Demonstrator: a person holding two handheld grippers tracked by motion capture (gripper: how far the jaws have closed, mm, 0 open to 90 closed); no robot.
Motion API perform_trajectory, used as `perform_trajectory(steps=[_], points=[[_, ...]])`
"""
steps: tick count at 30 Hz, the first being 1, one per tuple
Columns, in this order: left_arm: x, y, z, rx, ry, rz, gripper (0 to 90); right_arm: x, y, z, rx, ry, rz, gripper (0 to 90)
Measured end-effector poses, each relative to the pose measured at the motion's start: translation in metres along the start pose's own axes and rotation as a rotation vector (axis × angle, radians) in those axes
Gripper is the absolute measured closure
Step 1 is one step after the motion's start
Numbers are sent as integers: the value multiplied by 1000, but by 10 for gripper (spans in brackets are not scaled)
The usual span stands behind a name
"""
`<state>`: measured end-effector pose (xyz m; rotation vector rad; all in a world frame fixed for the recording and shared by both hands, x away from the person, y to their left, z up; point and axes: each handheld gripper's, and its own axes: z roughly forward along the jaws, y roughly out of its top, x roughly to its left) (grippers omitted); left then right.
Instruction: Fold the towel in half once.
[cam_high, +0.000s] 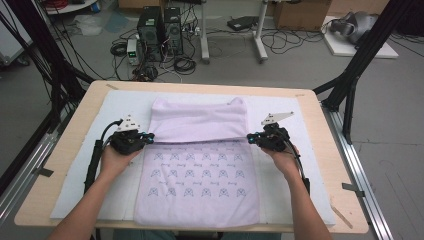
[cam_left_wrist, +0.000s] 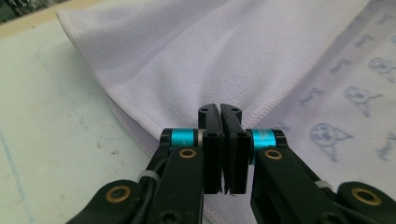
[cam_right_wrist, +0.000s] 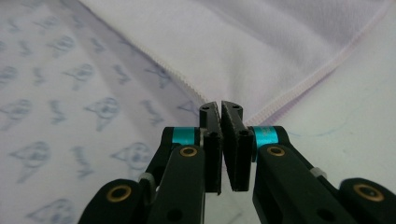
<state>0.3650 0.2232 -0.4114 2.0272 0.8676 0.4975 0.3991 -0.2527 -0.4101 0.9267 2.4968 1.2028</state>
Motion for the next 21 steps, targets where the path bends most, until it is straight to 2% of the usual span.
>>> perform_trajectory(steps=[3, 6, 8, 10, 17, 21], points=[[-10, -1, -19, -27, -8, 28, 870, 14, 1, -17, -37, 6, -41, 869], [-25, -8, -34, -20, -17, 62, 869, 30, -1, -37, -70, 17, -71, 869], [-33, -14, -40, -7, -21, 81, 869, 42, -8, -47, -67, 27, -94, 870], [-41, -22, -47, -12, -30, 83, 868, 54, -16, -54, -55, 33, -118, 869], [-66, -49, -65, -22, -28, 82, 867, 85, -47, -63, -41, 78, -124, 869], [-80, -57, -75, -7, -35, 110, 867, 99, -61, -68, -23, 93, -129, 869]])
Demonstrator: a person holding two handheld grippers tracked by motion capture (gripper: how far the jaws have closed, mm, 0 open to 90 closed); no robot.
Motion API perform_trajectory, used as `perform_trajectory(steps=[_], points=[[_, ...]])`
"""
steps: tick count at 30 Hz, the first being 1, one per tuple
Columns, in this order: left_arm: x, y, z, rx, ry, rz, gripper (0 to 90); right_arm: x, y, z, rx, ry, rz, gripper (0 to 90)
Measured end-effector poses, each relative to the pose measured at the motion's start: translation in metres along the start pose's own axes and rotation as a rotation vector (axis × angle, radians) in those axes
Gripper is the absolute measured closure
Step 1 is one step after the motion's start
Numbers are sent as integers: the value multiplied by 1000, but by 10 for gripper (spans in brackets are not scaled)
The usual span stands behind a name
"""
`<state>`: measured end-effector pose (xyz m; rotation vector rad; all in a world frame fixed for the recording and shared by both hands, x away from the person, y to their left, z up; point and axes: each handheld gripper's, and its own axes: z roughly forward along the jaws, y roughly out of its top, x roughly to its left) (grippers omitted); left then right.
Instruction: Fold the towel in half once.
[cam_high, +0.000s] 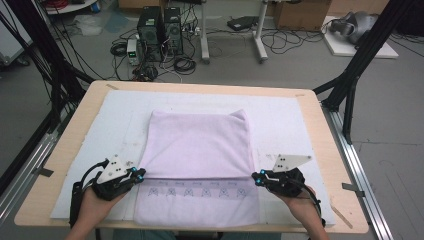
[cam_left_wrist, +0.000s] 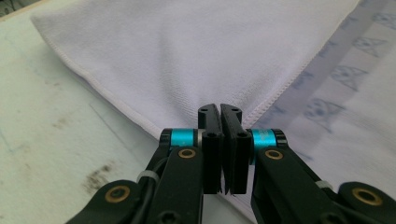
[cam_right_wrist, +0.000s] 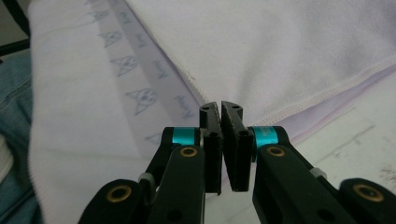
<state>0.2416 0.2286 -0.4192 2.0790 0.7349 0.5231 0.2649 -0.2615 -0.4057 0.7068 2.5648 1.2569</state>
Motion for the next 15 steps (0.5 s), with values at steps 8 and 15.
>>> perform_trajectory(steps=[8, 15], points=[[-25, -14, -21, 19, -31, 29, 865, 26, -16, -16, 14, 47, -16, 869], [-27, -22, -25, 41, -94, 29, 659, 28, -22, -12, -1, 164, -6, 716]])
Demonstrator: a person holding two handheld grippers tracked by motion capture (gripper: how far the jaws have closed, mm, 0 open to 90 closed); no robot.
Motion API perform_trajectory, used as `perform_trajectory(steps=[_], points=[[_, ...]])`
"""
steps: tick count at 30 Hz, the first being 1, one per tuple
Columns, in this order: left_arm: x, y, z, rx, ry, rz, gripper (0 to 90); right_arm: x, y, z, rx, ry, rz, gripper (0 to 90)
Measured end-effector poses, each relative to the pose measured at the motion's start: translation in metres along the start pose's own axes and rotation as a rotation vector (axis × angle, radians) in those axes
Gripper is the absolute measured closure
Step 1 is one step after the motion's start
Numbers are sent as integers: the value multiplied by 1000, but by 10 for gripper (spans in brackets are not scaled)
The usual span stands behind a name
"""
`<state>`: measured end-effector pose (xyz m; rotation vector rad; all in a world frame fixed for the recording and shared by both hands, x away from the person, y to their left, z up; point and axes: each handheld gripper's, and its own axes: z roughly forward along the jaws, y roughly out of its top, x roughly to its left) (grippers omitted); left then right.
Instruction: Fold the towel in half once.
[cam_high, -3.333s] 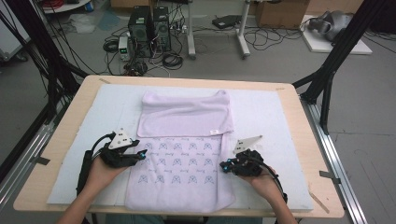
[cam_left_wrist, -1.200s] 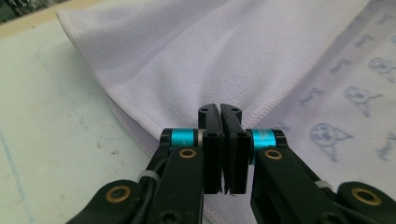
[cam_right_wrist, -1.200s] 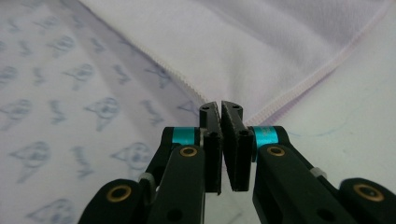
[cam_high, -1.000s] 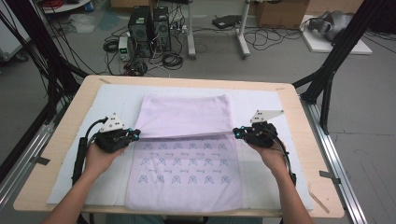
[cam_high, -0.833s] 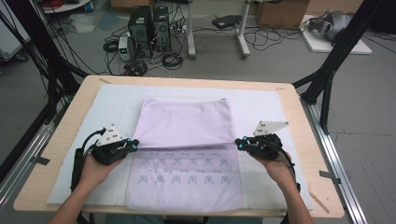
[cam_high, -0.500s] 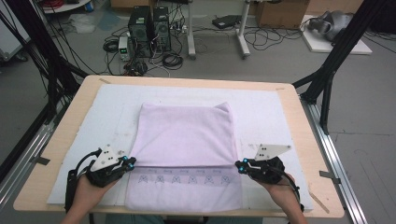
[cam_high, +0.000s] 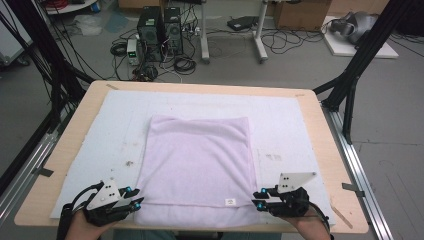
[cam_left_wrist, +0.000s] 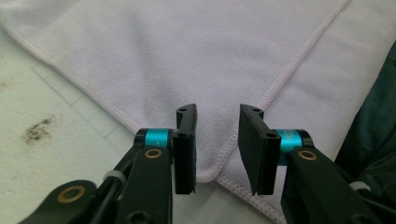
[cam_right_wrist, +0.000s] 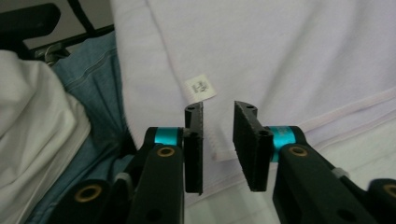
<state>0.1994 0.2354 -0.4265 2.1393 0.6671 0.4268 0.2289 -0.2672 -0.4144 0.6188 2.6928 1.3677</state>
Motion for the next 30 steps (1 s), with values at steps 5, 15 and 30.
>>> perform_trajectory(steps=[5, 15, 30], points=[[6, 2, 13, -1, -36, -8, 674, -12, 6, 21, 30, -9, -25, 659], [8, -5, 27, 15, -65, -19, 855, -17, 1, 44, 93, 38, -19, 865], [-19, 7, -14, -56, -64, 18, 867, 0, 15, 4, -3, 37, -49, 867]])
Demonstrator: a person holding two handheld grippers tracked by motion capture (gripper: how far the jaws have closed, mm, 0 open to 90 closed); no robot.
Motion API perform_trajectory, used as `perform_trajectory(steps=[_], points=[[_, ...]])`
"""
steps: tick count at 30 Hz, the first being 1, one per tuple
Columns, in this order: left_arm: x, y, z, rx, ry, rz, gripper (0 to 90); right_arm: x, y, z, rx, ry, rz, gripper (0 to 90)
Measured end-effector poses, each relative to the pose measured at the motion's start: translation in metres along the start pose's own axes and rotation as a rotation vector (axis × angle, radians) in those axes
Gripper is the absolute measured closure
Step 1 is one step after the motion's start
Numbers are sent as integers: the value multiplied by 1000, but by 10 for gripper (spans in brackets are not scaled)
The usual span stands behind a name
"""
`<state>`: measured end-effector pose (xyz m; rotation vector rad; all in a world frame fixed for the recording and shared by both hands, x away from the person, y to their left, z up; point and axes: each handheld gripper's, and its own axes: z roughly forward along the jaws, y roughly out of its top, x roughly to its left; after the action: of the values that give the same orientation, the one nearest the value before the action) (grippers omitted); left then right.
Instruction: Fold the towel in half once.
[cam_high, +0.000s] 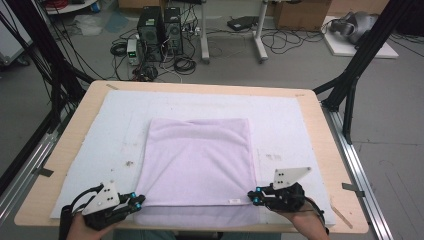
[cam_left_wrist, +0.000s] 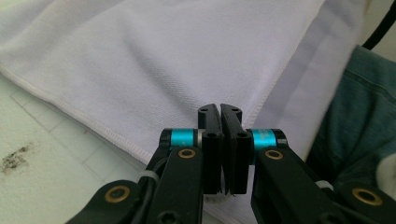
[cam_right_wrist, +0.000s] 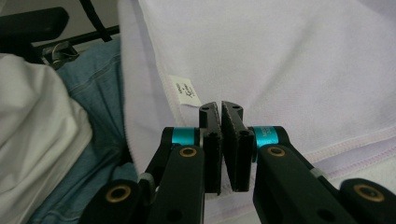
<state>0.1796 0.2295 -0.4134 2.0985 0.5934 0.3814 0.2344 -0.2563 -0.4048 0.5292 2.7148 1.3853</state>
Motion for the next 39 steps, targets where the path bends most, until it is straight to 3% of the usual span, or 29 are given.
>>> perform_trajectory(steps=[5, 8, 11, 12, 16, 19, 24, 28, 31, 35, 37, 39], points=[[-21, -11, -9, 30, -44, 3, 858, 20, -8, -12, 5, 71, -28, 830], [-22, -16, -8, 44, -64, -1, 787, 19, -17, -15, 5, 100, -16, 795], [-15, -12, -7, 23, -37, -16, 726, 11, -17, -15, -12, 75, 15, 754], [-11, -10, -7, 15, -29, -11, 723, 8, -15, -14, -9, 61, 4, 740], [6, -2, 4, 3, 3, -20, 669, -9, -1, -6, -7, -26, 2, 667], [27, 6, 14, 1, 51, -39, 628, -31, 12, 0, -23, -77, 30, 642], [69, 26, 32, -17, 138, -75, 611, -71, 36, 12, -9, -152, 31, 594], [116, 43, 63, 9, 250, -157, 608, -114, 49, 23, -17, -212, 63, 566], [146, 51, 82, -17, 247, -244, 612, -145, 60, 30, -42, -250, 95, 556], [182, 62, 104, 52, 272, -254, 605, -180, 73, 44, -6, -245, 109, 511], [201, 64, 114, 74, 293, -281, 567, -195, 73, 51, 8, -277, 117, 490], [214, 63, 122, 98, 299, -317, 524, -208, 71, 58, 33, -302, 168, 456]])
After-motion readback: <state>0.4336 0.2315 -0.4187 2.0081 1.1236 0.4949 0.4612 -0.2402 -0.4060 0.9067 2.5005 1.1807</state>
